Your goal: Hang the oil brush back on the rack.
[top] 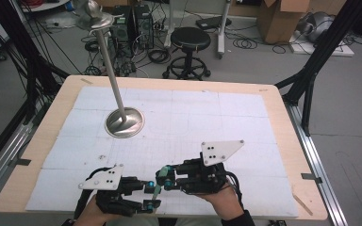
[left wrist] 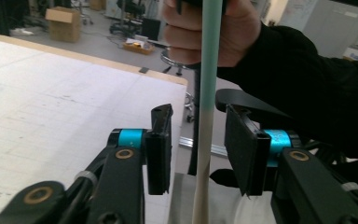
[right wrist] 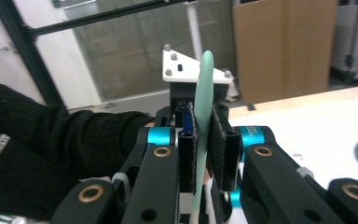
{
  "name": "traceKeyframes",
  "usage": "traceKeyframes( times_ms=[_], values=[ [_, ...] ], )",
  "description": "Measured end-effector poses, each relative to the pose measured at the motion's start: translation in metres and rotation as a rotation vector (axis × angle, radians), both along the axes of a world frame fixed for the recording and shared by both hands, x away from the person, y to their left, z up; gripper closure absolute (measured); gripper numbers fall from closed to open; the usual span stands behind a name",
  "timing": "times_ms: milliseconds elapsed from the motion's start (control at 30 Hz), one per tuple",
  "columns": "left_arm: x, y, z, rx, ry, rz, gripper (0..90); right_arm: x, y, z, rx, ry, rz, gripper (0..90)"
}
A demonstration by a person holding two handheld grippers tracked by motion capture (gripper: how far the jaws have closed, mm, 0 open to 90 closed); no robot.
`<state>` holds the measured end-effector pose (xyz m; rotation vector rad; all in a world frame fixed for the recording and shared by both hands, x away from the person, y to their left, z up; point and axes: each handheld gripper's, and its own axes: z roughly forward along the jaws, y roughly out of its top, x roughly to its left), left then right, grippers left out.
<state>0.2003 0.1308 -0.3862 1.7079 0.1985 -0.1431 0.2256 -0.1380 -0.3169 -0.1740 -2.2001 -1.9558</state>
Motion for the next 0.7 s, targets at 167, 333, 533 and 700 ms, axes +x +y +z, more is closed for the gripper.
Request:
traceKeyframes(
  times_ms=[167, 333, 533, 700],
  values=[
    [-0.0003, 0.0006, -0.0004, 0.002, 0.0, -0.024, 71.0, 0.0046, 0.0046, -0.0011, 0.007, 0.003, 0.053, 82.6],
    [-0.0006, 0.0007, -0.0005, 0.007, 0.001, -0.028, 74.2, 0.0065, 0.0072, -0.0013, 0.01, 0.002, 0.085, 82.5],
    [-0.0012, 0.0009, -0.0009, 0.007, -0.014, -0.019, 82.6, 0.0079, 0.0073, -0.0014, 0.006, 0.002, 0.079, 82.5],
    [-0.0024, 0.002, 0.0002, 0.017, -0.027, 0.043, 84.1, 0.0063, 0.008, -0.0017, 0.011, 0.0, 0.047, 76.7]
  ],
)
